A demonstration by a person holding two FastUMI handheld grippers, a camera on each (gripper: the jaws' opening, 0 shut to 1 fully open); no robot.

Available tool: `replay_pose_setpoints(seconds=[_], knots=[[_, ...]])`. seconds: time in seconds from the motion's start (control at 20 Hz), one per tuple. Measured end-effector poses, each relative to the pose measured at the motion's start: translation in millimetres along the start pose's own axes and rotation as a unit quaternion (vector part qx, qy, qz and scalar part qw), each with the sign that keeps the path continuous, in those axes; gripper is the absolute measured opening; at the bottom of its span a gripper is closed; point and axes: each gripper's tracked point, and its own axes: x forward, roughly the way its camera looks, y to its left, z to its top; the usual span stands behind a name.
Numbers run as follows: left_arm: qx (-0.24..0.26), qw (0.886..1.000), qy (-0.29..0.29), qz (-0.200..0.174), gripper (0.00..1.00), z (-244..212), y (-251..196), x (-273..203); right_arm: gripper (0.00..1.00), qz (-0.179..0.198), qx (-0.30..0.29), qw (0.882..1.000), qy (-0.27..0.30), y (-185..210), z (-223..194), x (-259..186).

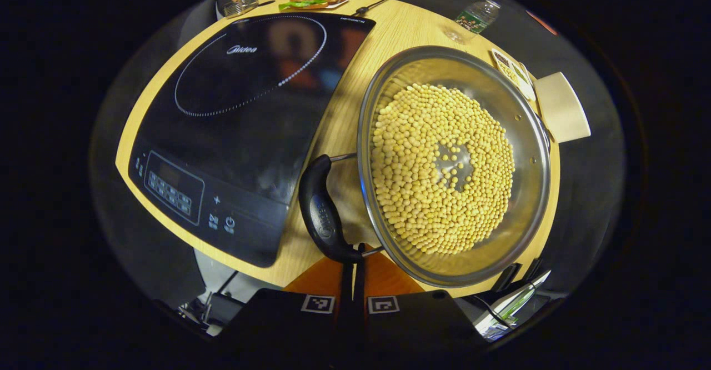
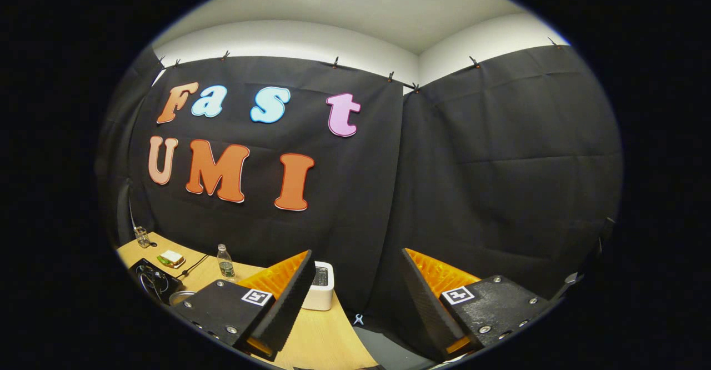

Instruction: First push the handle of the pot to place it horizontally, then grasp the pot with both hands and set it on the induction cooktop.

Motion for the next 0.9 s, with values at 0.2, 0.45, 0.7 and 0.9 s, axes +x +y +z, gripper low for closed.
replay_pose_setpoints(seconds=[0.2, 0.45, 0.7, 0.9], knots=[[0.039, 0.999, -0.030, 0.017, 0.08, 28, 6, 3, 0.95, 0.024, 0.016, 0.999, 0.025, 37, -11, -2], [0.074, 0.995, -0.066, 0.022, 0.14, 62, 11, -2, 0.95, 0.023, 0.006, 0.998, 0.052, 52, -24, -2], [0.121, 0.988, -0.095, -0.004, 0.08, 94, 4, 2, 0.98, 0.010, 0.000, 0.997, 0.073, 55, -35, -3], [0.154, 0.981, -0.115, -0.014, 0.08, 113, 7, 2, 0.98, 0.007, -0.003, 0.997, 0.083, 62, -39, -3]])
